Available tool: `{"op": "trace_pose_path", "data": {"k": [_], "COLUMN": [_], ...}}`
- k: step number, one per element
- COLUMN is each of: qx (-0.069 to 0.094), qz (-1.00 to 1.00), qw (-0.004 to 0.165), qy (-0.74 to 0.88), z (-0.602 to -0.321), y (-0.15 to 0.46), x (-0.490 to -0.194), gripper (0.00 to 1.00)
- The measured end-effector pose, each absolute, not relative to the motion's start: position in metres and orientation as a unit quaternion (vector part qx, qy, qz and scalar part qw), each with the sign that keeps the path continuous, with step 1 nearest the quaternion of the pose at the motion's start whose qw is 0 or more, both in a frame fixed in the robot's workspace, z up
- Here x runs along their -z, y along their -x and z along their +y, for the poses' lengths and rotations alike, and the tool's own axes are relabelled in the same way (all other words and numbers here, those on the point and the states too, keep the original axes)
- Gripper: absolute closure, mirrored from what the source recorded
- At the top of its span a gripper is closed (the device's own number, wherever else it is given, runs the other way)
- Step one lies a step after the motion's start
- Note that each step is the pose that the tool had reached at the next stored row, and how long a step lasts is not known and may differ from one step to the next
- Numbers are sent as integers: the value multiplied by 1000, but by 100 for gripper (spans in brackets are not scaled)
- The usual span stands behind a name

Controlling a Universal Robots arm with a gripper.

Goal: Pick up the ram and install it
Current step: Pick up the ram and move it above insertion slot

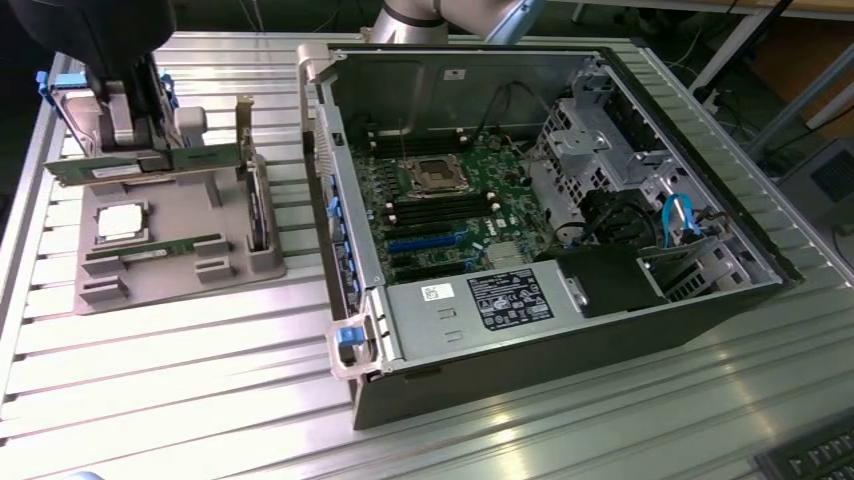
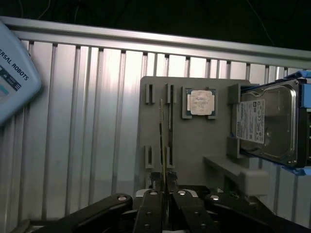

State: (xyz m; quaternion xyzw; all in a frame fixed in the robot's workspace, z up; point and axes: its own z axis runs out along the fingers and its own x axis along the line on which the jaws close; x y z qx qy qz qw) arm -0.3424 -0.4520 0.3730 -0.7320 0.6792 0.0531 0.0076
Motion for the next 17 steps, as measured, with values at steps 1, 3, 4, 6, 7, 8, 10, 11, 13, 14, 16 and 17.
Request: {"op": "trace_pose_path", "data": {"k": [1, 3, 4, 6, 7, 8, 10, 11, 13, 14, 16, 17], "qx": [-53, -54, -54, -56, -57, -57, -59, -60, -62, -63, -64, -65], "qz": [679, 679, 679, 679, 679, 679, 679, 679, 679, 679, 679, 679], "qw": [8, 8, 8, 7, 7, 7, 7, 6, 4, 4, 3, 2], "qy": [732, 732, 732, 732, 732, 732, 732, 732, 731, 731, 731, 731], "z": [-452, -452, -452, -452, -452, -452, -452, -452, -452, -452, -452, -452], "y": [338, 324, 316, 298, 293, 290, 280, 274, 259, 255, 247, 244], "x": [-374, -377, -380, -387, -389, -390, -393, -395, -400, -401, -402, -403], "gripper": [86, 86, 86, 86, 86, 86, 86, 86, 86, 86, 86, 86]}}
